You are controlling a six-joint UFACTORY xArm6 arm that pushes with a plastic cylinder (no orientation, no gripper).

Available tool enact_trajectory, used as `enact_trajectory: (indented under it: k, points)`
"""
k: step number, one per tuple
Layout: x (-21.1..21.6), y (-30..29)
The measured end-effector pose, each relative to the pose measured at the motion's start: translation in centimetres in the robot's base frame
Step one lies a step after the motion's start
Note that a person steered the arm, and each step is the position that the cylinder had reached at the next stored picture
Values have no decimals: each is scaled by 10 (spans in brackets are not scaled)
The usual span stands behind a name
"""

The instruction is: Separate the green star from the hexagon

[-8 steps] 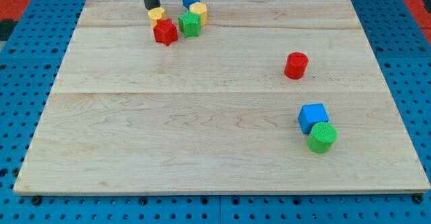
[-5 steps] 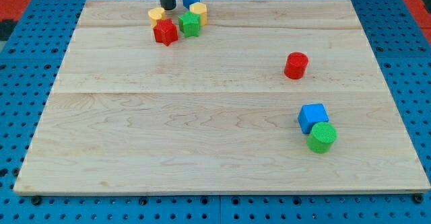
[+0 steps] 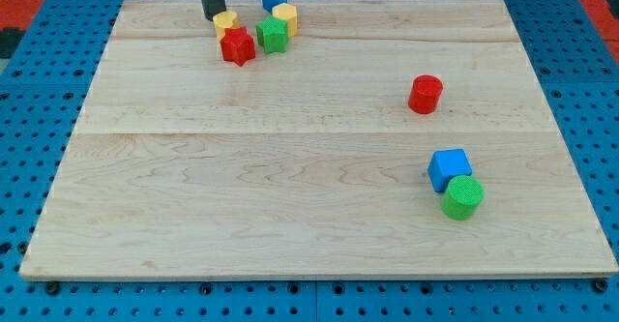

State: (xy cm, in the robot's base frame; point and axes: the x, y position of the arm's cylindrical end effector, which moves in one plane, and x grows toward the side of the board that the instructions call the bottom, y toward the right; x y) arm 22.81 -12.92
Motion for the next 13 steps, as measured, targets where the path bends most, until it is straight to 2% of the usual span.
enact_trajectory:
  k: [3, 5, 7, 8, 10, 11, 12, 13]
  points:
    - [23, 25]
    - [25, 4]
    - [29, 63]
    - [58, 82]
    - [84, 201]
    - [106, 196]
    - [93, 230]
    - [113, 281]
